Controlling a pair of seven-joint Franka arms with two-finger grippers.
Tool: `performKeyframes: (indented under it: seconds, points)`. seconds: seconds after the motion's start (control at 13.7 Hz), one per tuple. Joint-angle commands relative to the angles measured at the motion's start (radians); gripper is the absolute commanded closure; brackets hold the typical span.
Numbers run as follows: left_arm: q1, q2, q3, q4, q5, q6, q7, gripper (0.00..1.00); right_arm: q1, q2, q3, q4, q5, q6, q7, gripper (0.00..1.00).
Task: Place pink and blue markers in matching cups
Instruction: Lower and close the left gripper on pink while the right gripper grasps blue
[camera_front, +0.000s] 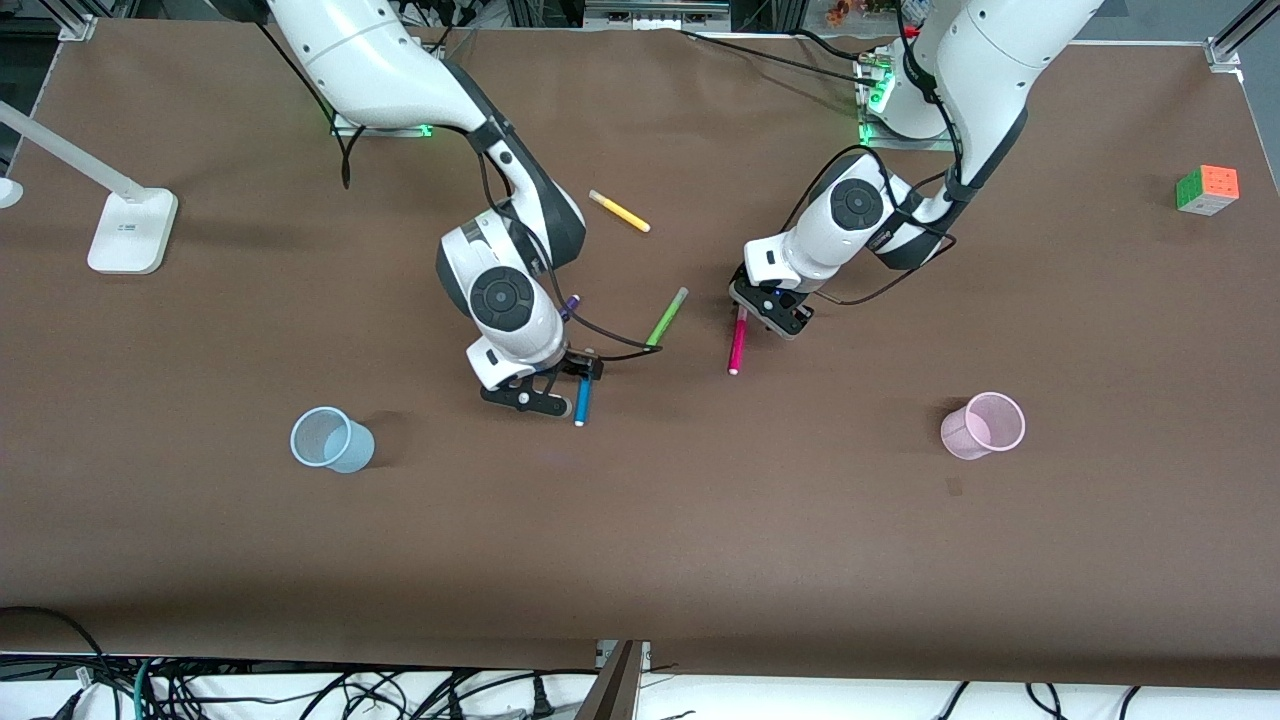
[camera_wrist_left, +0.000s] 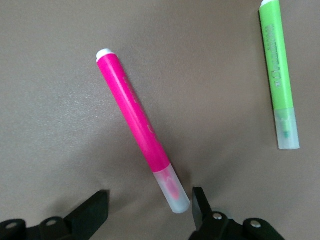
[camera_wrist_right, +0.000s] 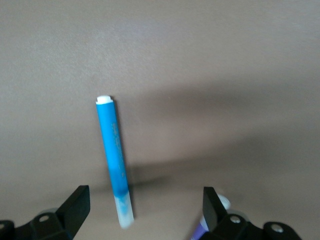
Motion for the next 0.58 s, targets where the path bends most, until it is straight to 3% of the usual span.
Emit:
performKeyframes:
  seconds: [0.0, 0.07, 0.15, 0.51]
  points:
    - [-0.015, 0.012, 0.001, 0.006, 0.022, 0.006, -0.012, 0.47, 0.02, 0.035, -0.005, 0.037, -0.007, 0.053, 0.014, 0.0]
    - [-0.02, 0.01, 0.001, 0.007, 0.022, 0.004, -0.012, 0.63, 0.025, 0.043, -0.005, 0.041, -0.005, 0.055, 0.017, 0.0]
    - [-0.021, 0.009, 0.001, 0.007, 0.022, 0.006, -0.012, 0.69, 0.025, 0.052, -0.005, 0.041, -0.005, 0.056, 0.019, 0.0]
    - [-0.017, -0.005, 0.001, 0.004, 0.044, -0.011, 0.008, 0.9, 0.039, 0.098, -0.005, 0.041, -0.004, 0.13, 0.019, 0.01]
